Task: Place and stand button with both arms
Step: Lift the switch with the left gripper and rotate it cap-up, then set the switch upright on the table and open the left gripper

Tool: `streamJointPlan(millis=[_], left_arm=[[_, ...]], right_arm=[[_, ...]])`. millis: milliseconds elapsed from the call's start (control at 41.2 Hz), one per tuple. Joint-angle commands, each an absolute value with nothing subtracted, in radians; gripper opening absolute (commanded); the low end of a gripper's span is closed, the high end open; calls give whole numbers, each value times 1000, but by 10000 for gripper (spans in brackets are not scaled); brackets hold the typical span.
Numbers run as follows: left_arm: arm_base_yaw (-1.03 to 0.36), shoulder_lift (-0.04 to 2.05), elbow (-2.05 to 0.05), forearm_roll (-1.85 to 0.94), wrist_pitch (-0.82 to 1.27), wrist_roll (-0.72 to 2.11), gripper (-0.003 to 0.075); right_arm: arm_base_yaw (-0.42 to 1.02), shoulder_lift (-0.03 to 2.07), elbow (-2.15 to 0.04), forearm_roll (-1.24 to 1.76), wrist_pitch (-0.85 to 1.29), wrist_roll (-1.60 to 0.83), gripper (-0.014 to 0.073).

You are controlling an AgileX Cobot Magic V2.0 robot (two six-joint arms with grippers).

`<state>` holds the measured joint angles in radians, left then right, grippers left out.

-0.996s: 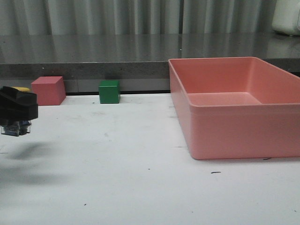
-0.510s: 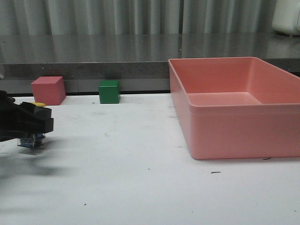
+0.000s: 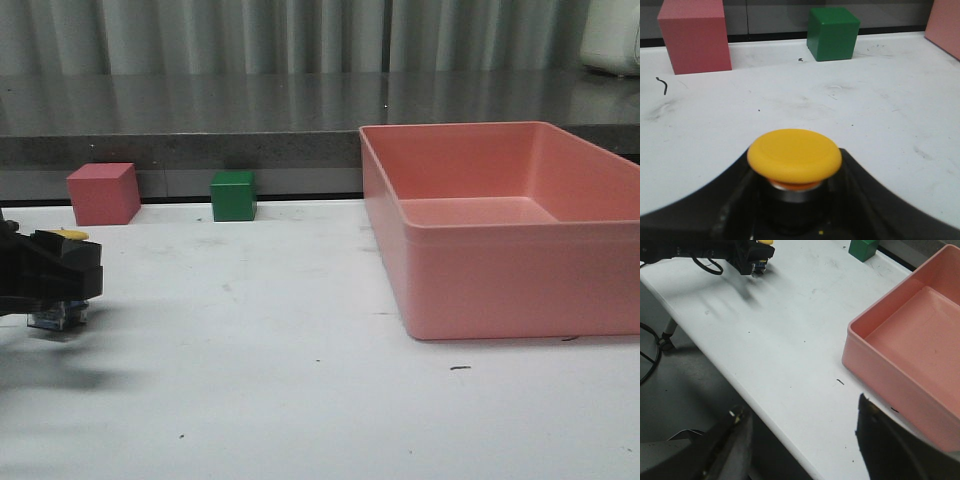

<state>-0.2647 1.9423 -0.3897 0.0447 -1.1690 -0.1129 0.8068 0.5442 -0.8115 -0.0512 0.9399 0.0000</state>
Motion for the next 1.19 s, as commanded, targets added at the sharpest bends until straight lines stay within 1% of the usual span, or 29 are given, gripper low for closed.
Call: streamJointPlan(millis=[0,170,243,486,632,753,874,996,1166], left_arm=[[-260,1906,-381,47,-1367,-126,350],[-260,1905,-365,51,-1367,-126,500],[-260,1899,-350,51,-1367,-126,535],[-260,1781,-245,51,-1356,-126,536],[-260,1655,-181,51,-1258,-126,536],[-260,1526,-164,51,-1093,-126,536],[-260,1380,-185,51,-869,-126,536],[-260,1242,-238,51,-597,-126,534],[-276,1067,-385,35,-202,-144,533]], right_arm=[[807,548,-838,-57,878,-9,478],[807,548,-838,-57,878,-9,478],[807,548,-838,-57,878,-9,478],[807,548,-838,-57,878,-9,478],[807,548,-838,-57,878,-9,478],[807,548,-838,-57,878,-9,478],[807,548,-838,-57,878,-9,478],[807,548,-838,-57,878,-9,478],[807,548,-838,-57,878,-9,478]])
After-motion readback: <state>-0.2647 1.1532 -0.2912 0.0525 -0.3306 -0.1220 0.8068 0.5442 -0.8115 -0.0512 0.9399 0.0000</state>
